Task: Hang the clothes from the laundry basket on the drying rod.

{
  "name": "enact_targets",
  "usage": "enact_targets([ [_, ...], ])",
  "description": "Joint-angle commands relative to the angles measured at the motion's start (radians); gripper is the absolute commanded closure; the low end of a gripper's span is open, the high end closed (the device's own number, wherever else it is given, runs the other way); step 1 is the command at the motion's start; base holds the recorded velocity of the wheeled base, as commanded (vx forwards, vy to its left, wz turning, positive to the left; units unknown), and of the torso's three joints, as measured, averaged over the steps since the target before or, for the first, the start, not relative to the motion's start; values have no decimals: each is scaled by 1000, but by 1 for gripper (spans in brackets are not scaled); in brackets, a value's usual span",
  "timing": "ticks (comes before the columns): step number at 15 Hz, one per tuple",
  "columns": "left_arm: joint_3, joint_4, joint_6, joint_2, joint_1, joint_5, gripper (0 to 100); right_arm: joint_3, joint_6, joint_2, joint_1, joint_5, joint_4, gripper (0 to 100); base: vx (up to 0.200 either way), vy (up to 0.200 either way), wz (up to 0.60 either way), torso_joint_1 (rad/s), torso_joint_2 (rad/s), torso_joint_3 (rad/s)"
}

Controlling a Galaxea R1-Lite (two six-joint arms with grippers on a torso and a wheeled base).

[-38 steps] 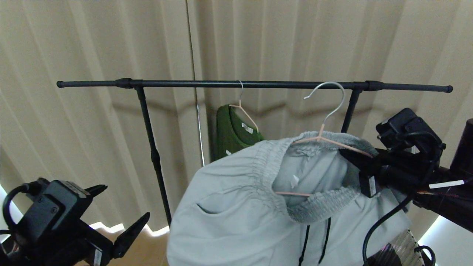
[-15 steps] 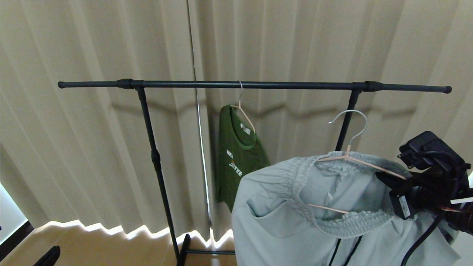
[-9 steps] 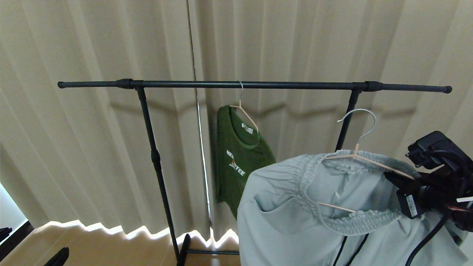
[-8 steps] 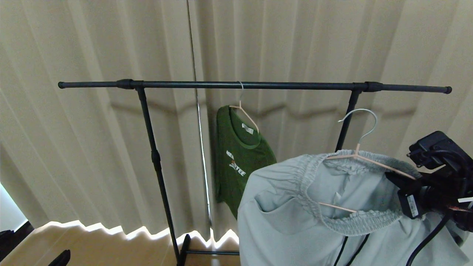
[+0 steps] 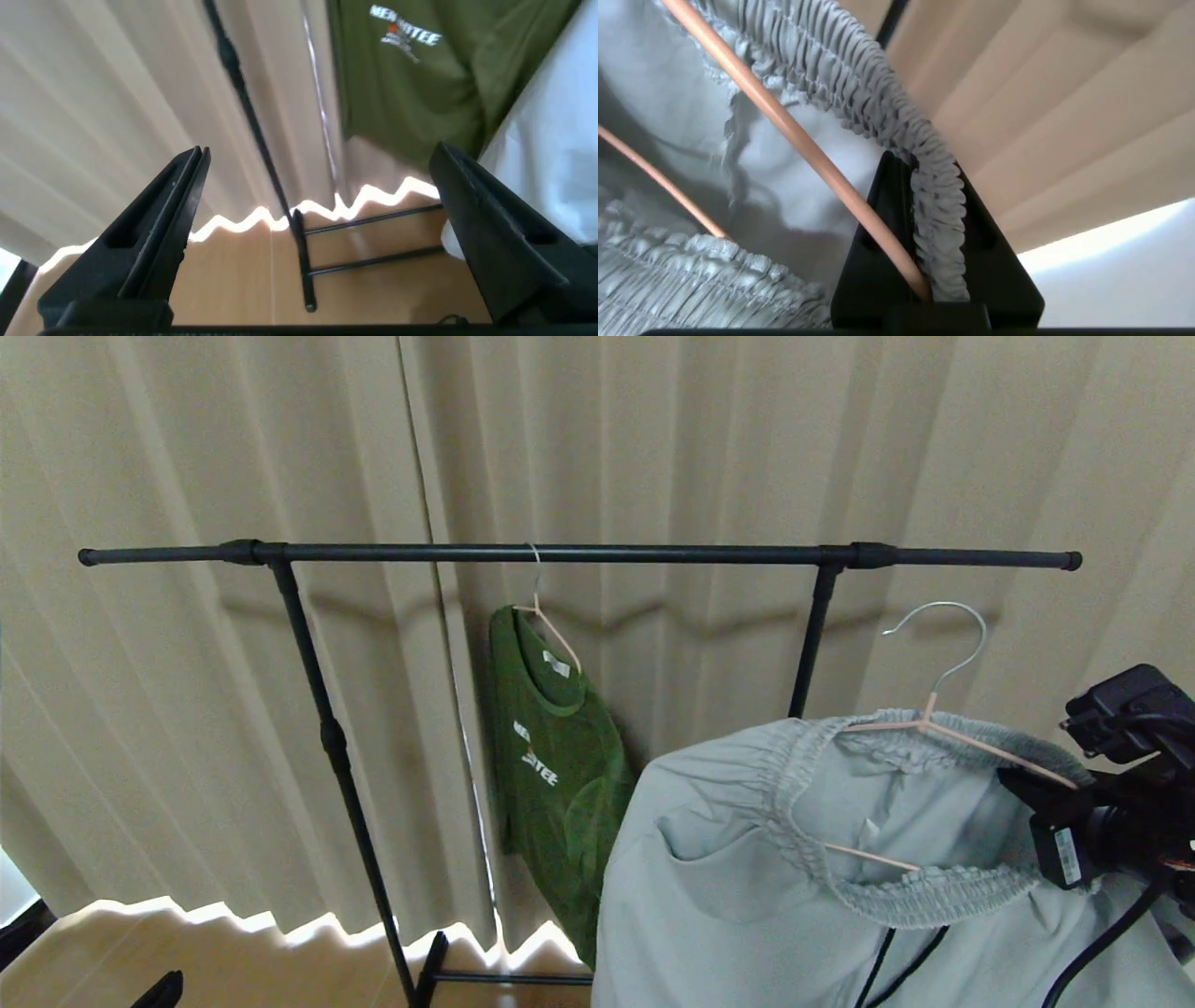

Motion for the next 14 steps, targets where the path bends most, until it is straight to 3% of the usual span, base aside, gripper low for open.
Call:
enact_targets([
  [1,0,-1,0,2,-17,0,0,0,-1,-18,-26,-1,2,100,0,0,0,0,0,0],
  [5,-4,-3,0,-1,-23,2,0,-10,-3,-48,-94,-5,37,100,0,0,0,0,0,0],
  [11,-10,0,0,3,-20,3,0,-83,0,12,-94,-4,34,100,0,0,0,0,0,0],
  [14,-12,0,1,3,-20,5,0,-120,2,56,-82,-4,31,100,200,0,0,-2,2,-2],
])
